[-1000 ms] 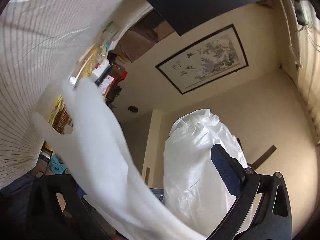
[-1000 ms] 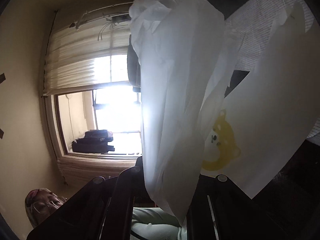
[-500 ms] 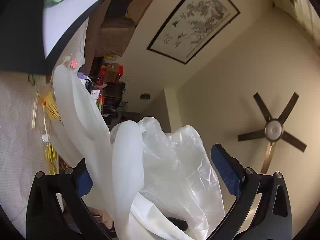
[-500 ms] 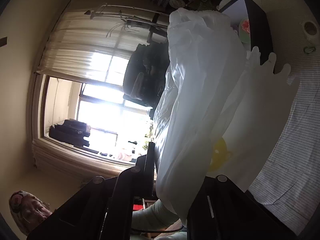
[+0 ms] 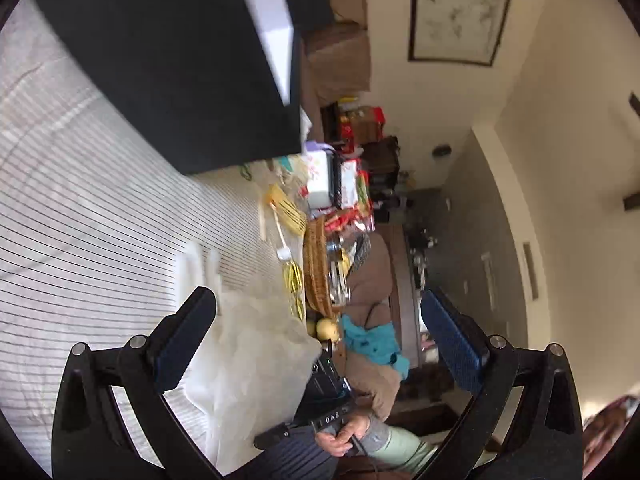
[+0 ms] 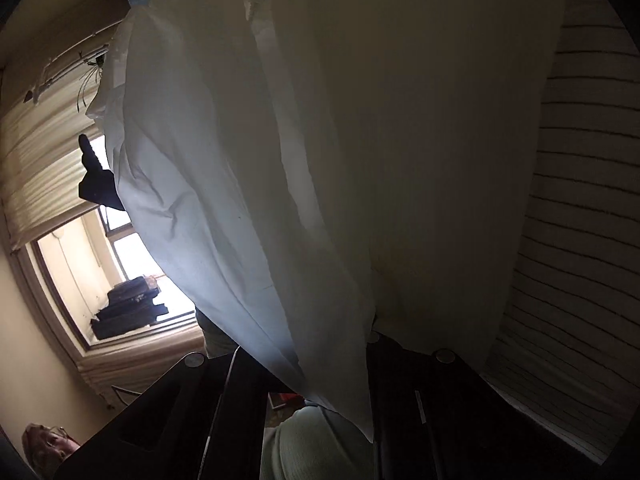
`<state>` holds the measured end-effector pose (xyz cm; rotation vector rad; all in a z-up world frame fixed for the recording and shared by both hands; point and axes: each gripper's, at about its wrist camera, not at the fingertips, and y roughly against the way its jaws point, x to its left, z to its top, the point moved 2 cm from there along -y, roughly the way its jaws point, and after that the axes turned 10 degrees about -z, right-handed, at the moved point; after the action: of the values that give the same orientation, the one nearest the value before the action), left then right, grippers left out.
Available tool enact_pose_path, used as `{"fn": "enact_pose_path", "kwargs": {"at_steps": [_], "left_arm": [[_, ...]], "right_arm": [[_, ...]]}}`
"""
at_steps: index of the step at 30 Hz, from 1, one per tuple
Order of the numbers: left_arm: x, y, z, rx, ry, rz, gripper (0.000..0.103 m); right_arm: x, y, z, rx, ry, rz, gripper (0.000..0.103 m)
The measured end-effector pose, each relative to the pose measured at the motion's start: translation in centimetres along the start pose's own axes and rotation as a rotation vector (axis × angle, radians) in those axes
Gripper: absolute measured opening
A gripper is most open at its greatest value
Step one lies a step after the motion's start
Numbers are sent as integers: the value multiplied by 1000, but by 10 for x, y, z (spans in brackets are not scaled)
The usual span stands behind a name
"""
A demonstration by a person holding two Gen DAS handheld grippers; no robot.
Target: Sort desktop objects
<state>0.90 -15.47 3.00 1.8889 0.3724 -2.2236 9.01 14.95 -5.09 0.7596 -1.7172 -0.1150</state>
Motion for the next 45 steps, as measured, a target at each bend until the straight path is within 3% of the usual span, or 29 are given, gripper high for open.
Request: {"fn": "enact_pose_path", "kwargs": {"at_steps": [4,7,9,12,15,18,20,23,26,30,33,36,41,45], "left_arm": [[-40,-50,-36,201,-30,-138,103],[-35,-77,-48,298,-38,-79,103],[-18,-80,-42,284,35,-67,102],[-17,-64,-34,194,79,-140,102],[-54,-29,-21,77,-37,-192,103],[-97,14,-13,-31,-172,-130,103],[-117,44,-17,-78,-244,-47,103],[-133,80,-31,-97,-302,56,103],[-142,109,-39,-103,-322,97,103],[-156,141,-26,-132,-342,152,103],[-174,161,-8,-200,-360,104,103],[-175,167,11,-333,-337,28,103],[-139,175,40,-577,-215,-213,103],[-100,204,51,-698,-109,-282,103]], "right_arm": [[17,8,1,-35,33,46,10],[22,15,-4,-59,67,63,10],[21,20,-6,-76,78,72,10],[25,32,-6,-118,90,84,10],[56,56,0,-173,142,100,10],[104,89,7,-242,215,109,11],[140,111,14,-293,250,117,11],[206,134,19,-371,300,115,11],[270,152,26,-450,351,132,11],[340,162,48,-526,381,136,11],[389,153,72,-562,398,152,11],[431,131,97,-585,404,186,11],[476,84,140,-624,364,210,11],[501,46,171,-674,294,262,11]]}}
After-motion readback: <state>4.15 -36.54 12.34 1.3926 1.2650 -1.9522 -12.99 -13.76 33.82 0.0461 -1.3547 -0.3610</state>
